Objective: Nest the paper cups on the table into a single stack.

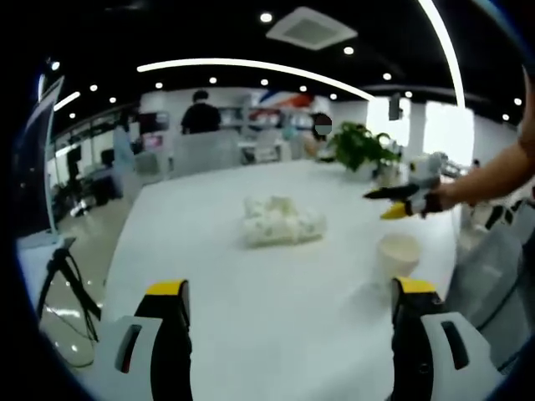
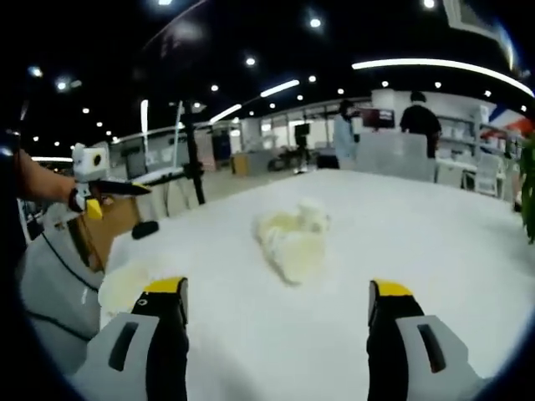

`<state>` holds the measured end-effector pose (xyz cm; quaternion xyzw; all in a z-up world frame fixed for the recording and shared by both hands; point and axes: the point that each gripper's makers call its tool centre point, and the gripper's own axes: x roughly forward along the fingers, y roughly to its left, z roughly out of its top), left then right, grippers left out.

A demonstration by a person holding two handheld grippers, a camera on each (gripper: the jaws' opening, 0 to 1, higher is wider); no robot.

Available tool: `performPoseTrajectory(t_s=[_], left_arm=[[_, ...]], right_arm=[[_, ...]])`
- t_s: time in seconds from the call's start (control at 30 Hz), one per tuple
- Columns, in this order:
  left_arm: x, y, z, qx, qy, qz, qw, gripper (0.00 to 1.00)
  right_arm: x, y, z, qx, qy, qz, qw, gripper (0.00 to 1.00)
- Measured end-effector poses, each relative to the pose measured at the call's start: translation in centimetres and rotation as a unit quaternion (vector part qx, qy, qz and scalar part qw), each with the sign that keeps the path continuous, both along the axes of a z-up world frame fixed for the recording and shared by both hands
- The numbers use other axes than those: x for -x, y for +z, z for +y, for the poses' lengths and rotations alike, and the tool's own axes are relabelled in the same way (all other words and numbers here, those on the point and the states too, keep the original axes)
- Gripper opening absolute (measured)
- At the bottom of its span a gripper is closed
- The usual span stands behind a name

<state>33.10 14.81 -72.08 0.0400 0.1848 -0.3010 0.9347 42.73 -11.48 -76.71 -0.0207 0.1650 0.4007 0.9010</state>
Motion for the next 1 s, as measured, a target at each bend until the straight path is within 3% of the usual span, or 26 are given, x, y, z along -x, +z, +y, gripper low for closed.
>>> performPoseTrajectory(t_s=[0.57, 0.73, 0.83, 1.0], left_arm=[[-0.6, 0.0, -0.3, -0.002, -0.006, 0.006, 1.0, 0.98], [-0.9, 0.0, -0.1, 0.002, 0.0, 0.007, 1.0, 0.98], [-0.9, -0.2, 0.0, 0.0, 0.002, 0.011, 0.9999, 0.98], [-0.4, -0.6, -0.2, -0.002, -0.002, 0.017, 0.9998, 0.98]], right_arm=[[-4.6, -1.5, 2.9, -0.011, 0.037, 0.03, 0.9988, 0.74], [-4.7, -2.0, 4.4, -0.015, 0.066, 0.044, 0.9968, 0.64], [-5.1, -2.0, 5.4, -0.025, 0.079, 0.044, 0.9957, 0.51], [-5.5, -2.8, 6.7, -0.028, 0.097, 0.064, 0.9928, 0.42]])
